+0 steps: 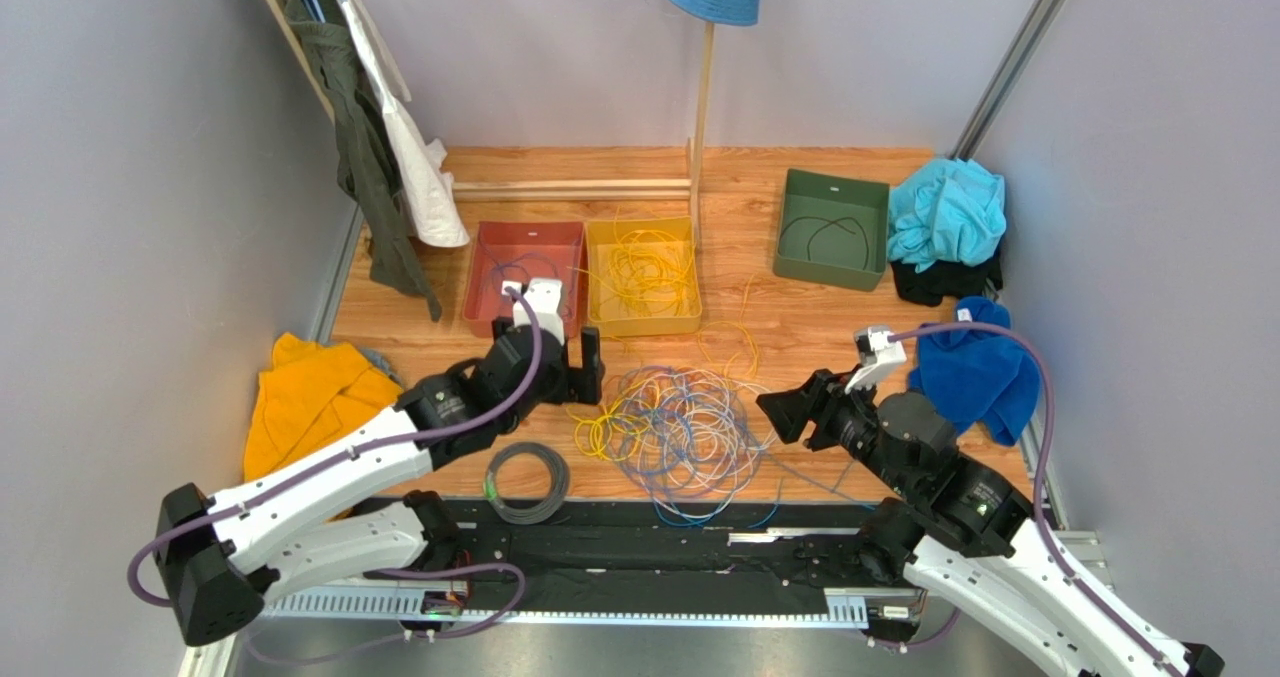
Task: Untangle the cables
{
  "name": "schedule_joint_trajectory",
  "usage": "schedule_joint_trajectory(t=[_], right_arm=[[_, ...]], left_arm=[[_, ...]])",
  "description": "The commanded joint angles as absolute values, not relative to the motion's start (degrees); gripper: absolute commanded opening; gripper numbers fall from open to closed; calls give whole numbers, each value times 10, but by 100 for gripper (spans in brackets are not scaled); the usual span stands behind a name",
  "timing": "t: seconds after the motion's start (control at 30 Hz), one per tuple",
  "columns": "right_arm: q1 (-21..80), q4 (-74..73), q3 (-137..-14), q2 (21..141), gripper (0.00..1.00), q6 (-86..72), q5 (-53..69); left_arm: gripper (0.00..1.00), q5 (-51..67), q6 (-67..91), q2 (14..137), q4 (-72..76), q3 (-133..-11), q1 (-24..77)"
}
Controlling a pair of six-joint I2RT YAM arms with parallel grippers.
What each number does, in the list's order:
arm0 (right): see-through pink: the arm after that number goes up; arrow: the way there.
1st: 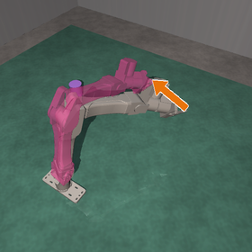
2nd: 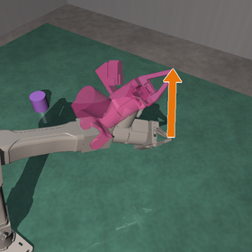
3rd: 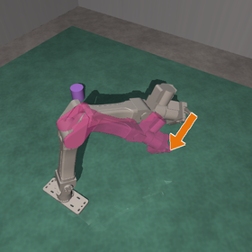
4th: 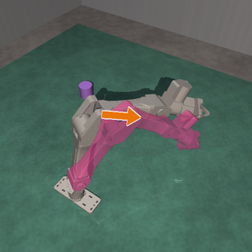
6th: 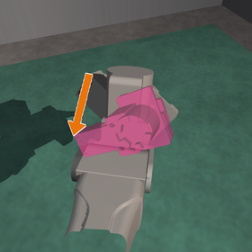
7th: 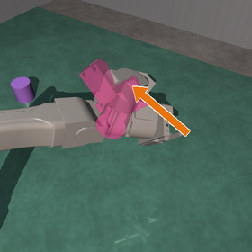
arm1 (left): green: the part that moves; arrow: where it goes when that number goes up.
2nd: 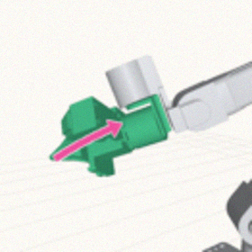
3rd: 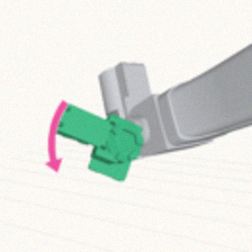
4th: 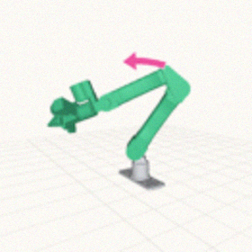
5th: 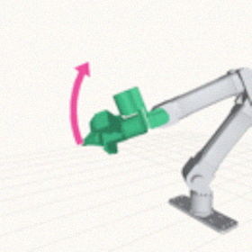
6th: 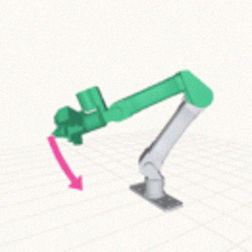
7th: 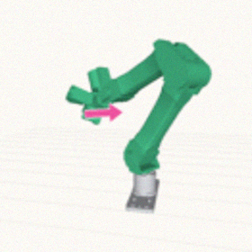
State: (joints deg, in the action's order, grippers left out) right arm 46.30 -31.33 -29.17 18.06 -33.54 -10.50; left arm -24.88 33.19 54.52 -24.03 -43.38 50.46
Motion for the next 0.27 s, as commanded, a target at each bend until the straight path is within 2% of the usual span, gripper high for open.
schedule_joint_trajectory(t=[0.0, 0.23], right_arm=[[462, -318, -292, 174, 58, -352, -118], [462, -316, -308, 192, 59, -356, -129]], left_arm=[[99, -286, 400, 485, -287, -388, 554], [99, -269, 385, 376, -293, -342, 564]])
